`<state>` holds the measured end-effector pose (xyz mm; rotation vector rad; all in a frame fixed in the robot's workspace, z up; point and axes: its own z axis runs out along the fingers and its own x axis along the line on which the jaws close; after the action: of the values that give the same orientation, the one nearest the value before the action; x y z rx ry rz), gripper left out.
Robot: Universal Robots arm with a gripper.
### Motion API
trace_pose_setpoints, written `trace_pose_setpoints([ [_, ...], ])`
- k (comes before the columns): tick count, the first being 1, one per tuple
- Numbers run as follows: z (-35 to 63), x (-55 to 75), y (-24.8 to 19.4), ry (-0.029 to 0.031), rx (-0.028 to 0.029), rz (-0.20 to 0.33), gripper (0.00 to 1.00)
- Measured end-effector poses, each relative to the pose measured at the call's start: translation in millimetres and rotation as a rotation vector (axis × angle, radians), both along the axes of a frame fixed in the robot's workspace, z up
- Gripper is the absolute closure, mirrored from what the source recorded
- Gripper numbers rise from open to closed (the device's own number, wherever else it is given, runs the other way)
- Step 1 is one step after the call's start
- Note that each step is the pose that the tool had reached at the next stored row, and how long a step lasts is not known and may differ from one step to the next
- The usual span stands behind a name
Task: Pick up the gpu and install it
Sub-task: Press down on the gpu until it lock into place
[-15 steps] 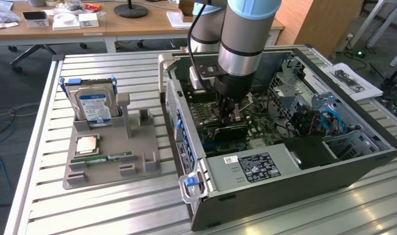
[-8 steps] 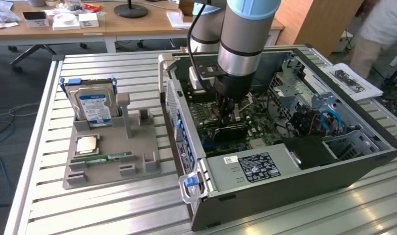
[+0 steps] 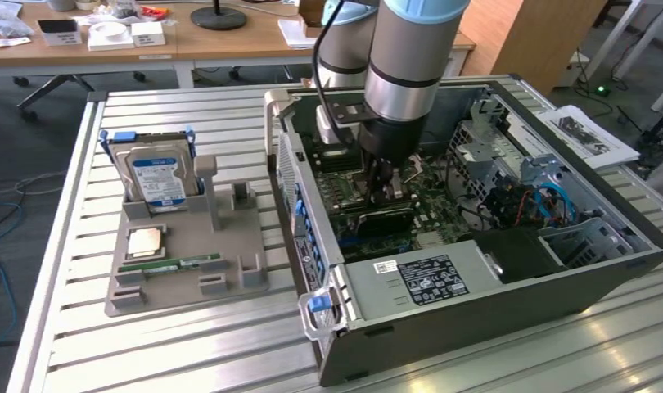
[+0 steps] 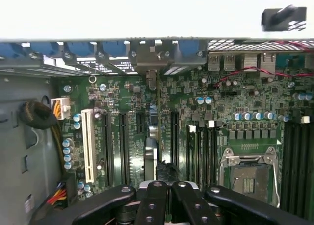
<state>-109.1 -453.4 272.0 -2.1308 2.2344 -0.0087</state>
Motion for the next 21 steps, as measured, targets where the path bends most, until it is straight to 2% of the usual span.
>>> trace_pose_setpoints([
  [13,39.2,0.0,0.0,0.0002,-0.0004,0.000,0.89],
  [21,50.5,0.0,0.0,0.0003,-0.0004,0.000,0.89],
])
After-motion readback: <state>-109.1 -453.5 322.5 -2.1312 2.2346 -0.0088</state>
